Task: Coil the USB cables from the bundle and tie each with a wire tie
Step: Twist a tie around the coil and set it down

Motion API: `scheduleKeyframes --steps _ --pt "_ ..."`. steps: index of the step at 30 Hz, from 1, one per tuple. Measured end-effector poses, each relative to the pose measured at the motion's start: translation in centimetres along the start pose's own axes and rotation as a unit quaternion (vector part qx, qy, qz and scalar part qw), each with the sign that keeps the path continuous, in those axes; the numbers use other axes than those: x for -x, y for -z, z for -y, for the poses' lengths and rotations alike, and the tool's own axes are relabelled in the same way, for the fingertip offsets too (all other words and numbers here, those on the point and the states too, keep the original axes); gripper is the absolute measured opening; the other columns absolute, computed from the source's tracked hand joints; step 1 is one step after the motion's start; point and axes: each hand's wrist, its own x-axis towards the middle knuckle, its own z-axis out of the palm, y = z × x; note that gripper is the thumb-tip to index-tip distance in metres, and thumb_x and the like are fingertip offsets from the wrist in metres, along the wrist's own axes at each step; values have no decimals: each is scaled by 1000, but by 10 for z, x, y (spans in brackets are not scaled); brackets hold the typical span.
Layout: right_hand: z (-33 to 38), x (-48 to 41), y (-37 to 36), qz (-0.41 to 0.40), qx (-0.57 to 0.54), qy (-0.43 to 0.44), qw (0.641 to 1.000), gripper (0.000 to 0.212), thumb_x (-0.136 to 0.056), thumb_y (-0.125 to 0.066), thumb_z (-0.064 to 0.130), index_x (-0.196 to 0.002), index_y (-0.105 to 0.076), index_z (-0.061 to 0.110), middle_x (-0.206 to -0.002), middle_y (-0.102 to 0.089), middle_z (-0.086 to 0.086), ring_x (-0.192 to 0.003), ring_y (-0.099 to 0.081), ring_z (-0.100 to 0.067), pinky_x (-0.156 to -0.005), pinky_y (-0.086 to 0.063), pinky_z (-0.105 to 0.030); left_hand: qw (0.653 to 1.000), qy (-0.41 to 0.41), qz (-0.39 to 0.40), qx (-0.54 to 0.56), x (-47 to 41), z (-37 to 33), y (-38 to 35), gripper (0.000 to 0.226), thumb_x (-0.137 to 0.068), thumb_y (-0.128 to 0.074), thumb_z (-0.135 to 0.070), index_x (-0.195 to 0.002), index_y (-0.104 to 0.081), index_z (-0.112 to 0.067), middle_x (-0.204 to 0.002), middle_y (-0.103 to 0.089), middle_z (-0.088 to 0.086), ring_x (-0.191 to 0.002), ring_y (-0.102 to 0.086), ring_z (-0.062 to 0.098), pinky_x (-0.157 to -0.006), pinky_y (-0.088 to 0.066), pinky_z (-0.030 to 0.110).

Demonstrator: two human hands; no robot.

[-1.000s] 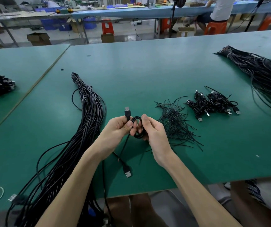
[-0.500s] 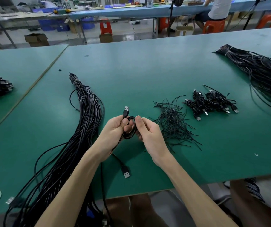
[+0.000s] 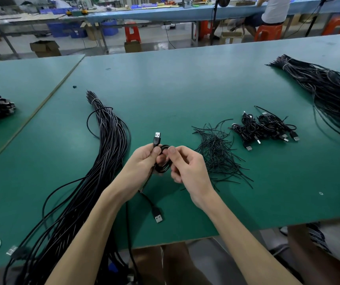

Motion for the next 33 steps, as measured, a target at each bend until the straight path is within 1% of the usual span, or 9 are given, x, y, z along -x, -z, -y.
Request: scheduleKeyframes --steps 4,8,11,13,17,21,25,30,33 --pt "-2 1 2 -18 -7 -9 1000 33 -102 -64 33 -94 -67 1 -59 -58 -2 -41 -49 -12 -39 -35 -20 996 45 19 71 2 -5 0 26 -111 -41 -18 -109 -63 -4 -81 -51 5 -75 -52 19 -62 -48 28" --pt "-4 1 2 -29 -5 -9 1000 30 -99 -68 34 -86 -66 7 -59 -63 -2 -39 -55 -16 -36 -32 -17 998 37 43 -2 5 -7 -6 17 -109 -49 -21 -111 -53 -4 -90 -53 16 -82 -50 30 -67 -45 36" --pt "-4 0 2 -17 -9 3 1000 29 -98 -69 34 -84 -68 8 -64 -70 -6 -39 -56 -19 -36 -35 -17 994 42 99 -28 8 -11 -4 26 -98 -56 -24 -114 -49 -5 -86 -59 13 -81 -52 28 -71 -40 41" --pt "-6 -1 3 -11 -3 13 1000 29 -98 -70 34 -82 -69 10 -69 -72 -7 -41 -55 -19 -38 -39 -20 992 51 113 -39 9 -13 -3 32 -94 -59 -22 -117 -47 -2 -86 -58 14 -78 -50 24 -66 -39 36" --pt "-8 -4 3 -15 21 31 999 30 -99 -69 35 -82 -68 10 -72 -69 -13 -47 -53 -20 -45 -44 -27 991 27 112 -67 9 -12 -3 22 -106 -54 -13 -116 -44 4 -83 -61 15 -65 -46 18 -55 -37 25" --pt "-7 -5 4 -29 21 20 999 29 -97 -70 35 -77 -68 14 -70 -66 -5 -52 -50 -15 -45 -43 -24 987 -7 125 -96 10 -12 -4 9 -108 -49 -13 -110 -47 -4 -77 -64 1 -57 -44 12 -50 -36 20" --pt "-6 -5 3 -40 9 17 999 35 -97 -72 31 -75 -61 5 -69 -56 -12 -53 -43 -11 -49 -39 -19 989 -8 100 -111 11 -8 -7 22 -109 -47 -15 -113 -45 7 -67 -48 -14 -55 -37 12 -48 -34 23" --pt "-4 -4 1 -41 -16 11 999 37 -96 -72 30 -81 -59 -2 -66 -52 -9 -52 -41 -12 -46 -37 -19 989 4 86 -119 9 -5 -8 26 -110 -43 -19 -118 -47 5 -73 -46 4 -55 -36 13 -49 -35 27" --pt "-3 -4 1 -52 -46 -3 998 29 -93 -76 30 -100 -62 6 -65 -59 -1 -48 -45 -11 -45 -38 -19 990 4 99 -100 8 -5 -8 32 -109 -42 -26 -127 -50 -1 -80 -51 12 -56 -34 13 -50 -33 26"
